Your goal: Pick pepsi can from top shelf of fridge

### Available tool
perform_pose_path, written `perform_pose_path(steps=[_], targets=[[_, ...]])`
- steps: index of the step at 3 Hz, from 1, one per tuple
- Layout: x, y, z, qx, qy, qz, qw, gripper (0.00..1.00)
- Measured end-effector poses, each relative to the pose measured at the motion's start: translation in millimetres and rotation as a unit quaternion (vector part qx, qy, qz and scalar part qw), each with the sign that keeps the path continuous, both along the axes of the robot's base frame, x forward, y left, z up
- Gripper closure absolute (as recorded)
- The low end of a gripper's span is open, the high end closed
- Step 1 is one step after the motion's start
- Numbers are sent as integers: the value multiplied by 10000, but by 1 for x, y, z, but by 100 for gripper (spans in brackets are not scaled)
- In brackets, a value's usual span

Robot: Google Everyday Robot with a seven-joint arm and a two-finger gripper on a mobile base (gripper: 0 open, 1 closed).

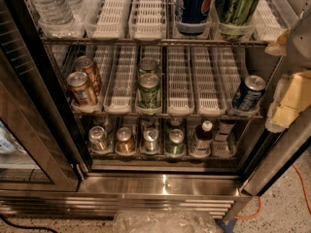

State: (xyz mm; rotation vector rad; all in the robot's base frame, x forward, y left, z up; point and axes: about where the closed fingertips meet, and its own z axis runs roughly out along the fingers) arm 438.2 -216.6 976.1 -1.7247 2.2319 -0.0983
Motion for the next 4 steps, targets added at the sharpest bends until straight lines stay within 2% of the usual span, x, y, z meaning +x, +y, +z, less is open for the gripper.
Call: perform_pose_path(steps=[1,2,3,4], targets=[[0,0,0,0,0,0,10000,0],[-2,14,-2,239,0,-157,9996,0],[-10,26,-15,895,-69,-482,9948,0],[-32,34,-33,1770,-284,-971,9790,0]])
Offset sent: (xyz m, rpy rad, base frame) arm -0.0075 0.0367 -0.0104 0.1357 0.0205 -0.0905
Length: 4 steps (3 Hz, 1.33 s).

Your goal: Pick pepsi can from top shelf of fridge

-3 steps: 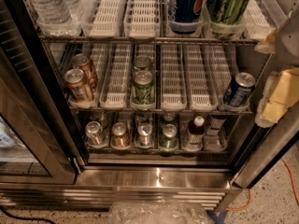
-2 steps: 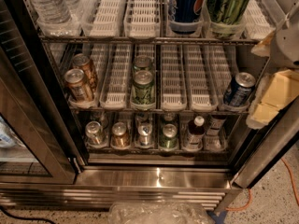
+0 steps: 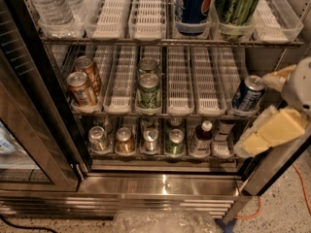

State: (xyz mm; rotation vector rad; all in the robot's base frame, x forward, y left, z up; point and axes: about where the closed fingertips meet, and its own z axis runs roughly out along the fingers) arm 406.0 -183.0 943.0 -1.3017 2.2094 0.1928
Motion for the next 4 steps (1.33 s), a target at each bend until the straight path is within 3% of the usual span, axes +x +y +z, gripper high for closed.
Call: perform_pose_path(steps=[1,2,3,4], targets=[[-24,15,-29,565,-336,-173,9977,0],[-27,4,-32,776,-621,-426,9941,0],[-26,4,-31,775,-630,-424,9941,0],[-16,4,-25,1362,-708,-905,9840,0]])
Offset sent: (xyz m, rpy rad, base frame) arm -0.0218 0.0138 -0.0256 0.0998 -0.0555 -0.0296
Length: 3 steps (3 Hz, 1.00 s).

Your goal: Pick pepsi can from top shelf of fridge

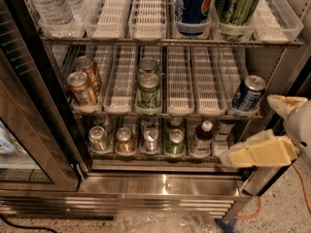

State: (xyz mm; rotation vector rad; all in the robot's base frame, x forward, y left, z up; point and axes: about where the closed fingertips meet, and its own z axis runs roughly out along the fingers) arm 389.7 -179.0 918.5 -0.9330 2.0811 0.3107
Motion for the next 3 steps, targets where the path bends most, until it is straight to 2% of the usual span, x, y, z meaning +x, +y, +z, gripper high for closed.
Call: perform_pose_path(steps=[1,2,3], targets=[[19,-16,11,880,-309,-858,9919,0],[41,-30,39,1569,-944,-1585,9702,0],[45,-29,55,1880,-1081,-1793,9596,0]])
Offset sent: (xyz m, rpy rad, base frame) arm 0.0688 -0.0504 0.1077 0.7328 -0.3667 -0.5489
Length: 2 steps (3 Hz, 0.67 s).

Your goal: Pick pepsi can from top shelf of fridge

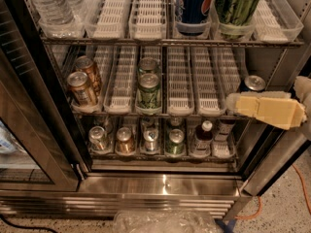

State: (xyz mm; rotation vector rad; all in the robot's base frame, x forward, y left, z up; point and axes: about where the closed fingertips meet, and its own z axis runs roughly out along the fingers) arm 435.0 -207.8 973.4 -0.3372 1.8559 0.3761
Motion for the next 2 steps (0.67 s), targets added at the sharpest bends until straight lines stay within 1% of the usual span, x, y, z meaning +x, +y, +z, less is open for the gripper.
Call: perform_pose_path(steps=[1,2], targets=[[0,0,0,0,-1,0,10000,0],[-2,14,9,-88,-236,82,9996,0]])
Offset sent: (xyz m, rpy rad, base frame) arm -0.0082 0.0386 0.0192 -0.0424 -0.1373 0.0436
